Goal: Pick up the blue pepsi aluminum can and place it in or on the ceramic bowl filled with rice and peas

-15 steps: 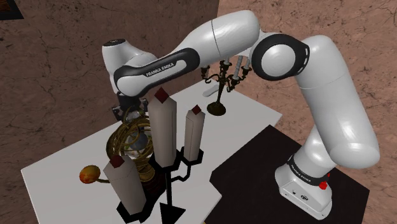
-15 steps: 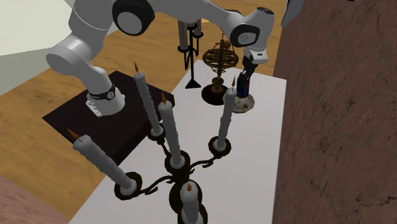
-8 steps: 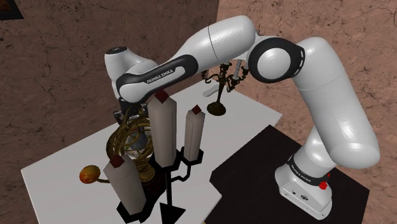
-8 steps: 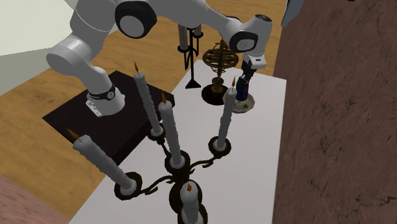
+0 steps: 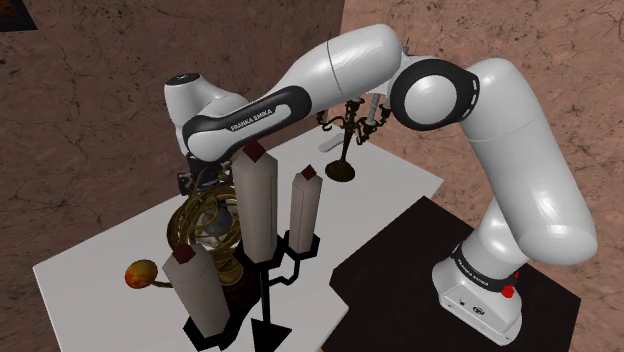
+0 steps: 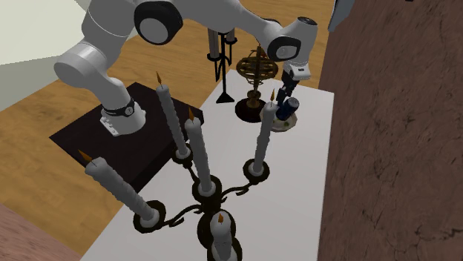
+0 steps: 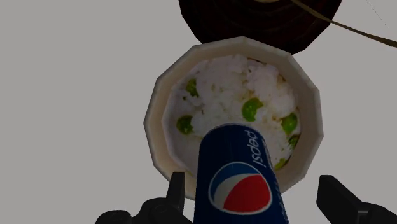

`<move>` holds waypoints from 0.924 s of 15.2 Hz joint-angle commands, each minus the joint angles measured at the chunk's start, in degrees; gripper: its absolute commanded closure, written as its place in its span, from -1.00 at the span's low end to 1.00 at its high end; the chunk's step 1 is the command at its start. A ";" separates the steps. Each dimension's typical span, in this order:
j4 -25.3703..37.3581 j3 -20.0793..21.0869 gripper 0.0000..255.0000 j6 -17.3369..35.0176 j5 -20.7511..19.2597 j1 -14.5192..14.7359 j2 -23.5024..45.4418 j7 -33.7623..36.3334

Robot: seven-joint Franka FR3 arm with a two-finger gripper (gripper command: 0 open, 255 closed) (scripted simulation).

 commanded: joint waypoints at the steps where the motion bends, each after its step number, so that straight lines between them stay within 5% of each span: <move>1: 0.00 0.00 -1.00 0.00 0.00 0.00 0.00 0.00; 6: 1.98 0.65 -1.00 -5.13 0.84 -0.16 -3.21 -0.50; 14: 1.98 0.64 -1.00 -5.13 0.84 -0.15 -3.21 -0.50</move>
